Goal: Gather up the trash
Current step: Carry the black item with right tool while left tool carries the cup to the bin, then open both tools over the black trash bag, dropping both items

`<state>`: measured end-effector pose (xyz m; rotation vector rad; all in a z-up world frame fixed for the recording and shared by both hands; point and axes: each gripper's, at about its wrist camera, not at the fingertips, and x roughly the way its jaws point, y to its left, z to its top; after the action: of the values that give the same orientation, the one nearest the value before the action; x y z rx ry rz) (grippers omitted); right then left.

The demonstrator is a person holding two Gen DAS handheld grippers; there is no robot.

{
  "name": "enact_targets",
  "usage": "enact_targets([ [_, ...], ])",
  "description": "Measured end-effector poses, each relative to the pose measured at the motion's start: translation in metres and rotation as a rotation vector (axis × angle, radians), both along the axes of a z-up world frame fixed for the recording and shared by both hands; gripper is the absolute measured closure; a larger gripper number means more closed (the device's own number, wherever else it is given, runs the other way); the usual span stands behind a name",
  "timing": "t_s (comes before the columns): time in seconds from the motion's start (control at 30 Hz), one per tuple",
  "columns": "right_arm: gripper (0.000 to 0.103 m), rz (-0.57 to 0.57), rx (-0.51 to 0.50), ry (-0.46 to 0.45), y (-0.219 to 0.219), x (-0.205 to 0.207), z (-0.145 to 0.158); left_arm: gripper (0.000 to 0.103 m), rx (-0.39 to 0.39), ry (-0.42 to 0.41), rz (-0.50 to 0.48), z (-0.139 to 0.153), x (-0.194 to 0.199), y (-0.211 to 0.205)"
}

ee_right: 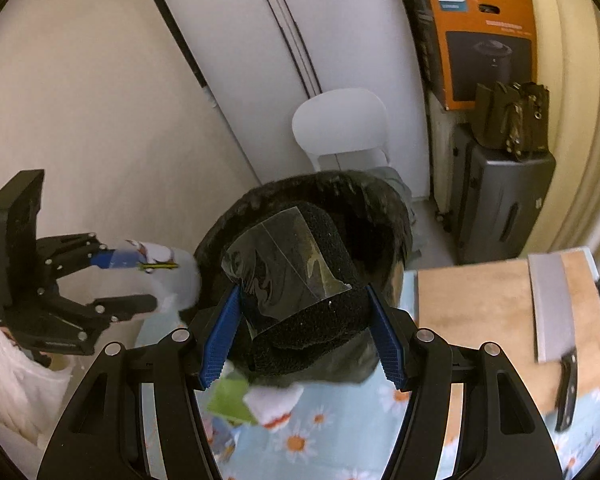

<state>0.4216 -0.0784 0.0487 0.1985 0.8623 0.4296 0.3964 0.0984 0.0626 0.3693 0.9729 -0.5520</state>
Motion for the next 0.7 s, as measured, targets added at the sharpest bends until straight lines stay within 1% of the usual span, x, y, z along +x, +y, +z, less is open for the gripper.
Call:
enact_targets([
  [0.07, 0.045, 0.000, -0.005, -0.010, 0.002, 0.013, -0.003, 0.047, 0.003, 0.006, -0.008, -0.004, 0.012, -0.004],
  [0.1, 0.045, 0.001, -0.010, -0.020, 0.004, 0.020, -0.005, 0.045, 0.005, 0.002, -0.009, -0.007, 0.019, -0.007],
  [0.13, 0.044, -0.001, -0.017, -0.029, 0.005, 0.024, -0.007, 0.039, 0.007, -0.011, 0.002, -0.011, 0.025, -0.010],
  [0.17, 0.043, -0.003, -0.024, -0.043, 0.007, 0.031, -0.009, 0.037, 0.001, -0.015, 0.011, -0.014, 0.029, -0.011],
  [0.2, 0.042, -0.005, -0.027, -0.054, 0.009, 0.036, -0.012, 0.032, -0.008, -0.018, 0.016, -0.015, 0.031, -0.011],
  [0.23, 0.040, -0.009, -0.036, -0.075, 0.011, 0.040, -0.014, 0.022, -0.039, -0.027, 0.019, -0.018, 0.035, -0.011],
  [0.27, 0.035, -0.013, -0.048, -0.101, 0.014, 0.041, -0.015, 0.016, -0.051, -0.042, 0.025, -0.019, 0.035, -0.009],
  [0.3, 0.022, -0.026, -0.061, -0.129, 0.016, 0.041, -0.015, 0.009, -0.063, -0.065, 0.034, -0.020, 0.035, -0.007],
  [0.33, 0.013, -0.037, -0.068, -0.145, 0.017, 0.041, -0.015, 0.008, -0.074, -0.079, 0.034, -0.022, 0.034, -0.005],
  [0.43, 0.013, -0.050, -0.065, -0.164, 0.017, 0.040, -0.021, 0.007, -0.090, -0.065, 0.024, -0.031, 0.034, 0.000],
  [0.5, 0.013, -0.063, -0.058, -0.139, 0.012, 0.040, -0.029, 0.007, -0.083, -0.051, 0.036, -0.038, 0.034, 0.005],
  [0.6, 0.013, -0.085, -0.062, -0.118, 0.010, 0.039, -0.038, 0.007, -0.112, -0.032, 0.070, -0.047, 0.030, 0.020],
  [0.7, 0.013, -0.118, -0.099, -0.093, 0.013, 0.026, -0.039, 0.006, -0.137, -0.029, 0.089, -0.051, 0.024, 0.037],
])
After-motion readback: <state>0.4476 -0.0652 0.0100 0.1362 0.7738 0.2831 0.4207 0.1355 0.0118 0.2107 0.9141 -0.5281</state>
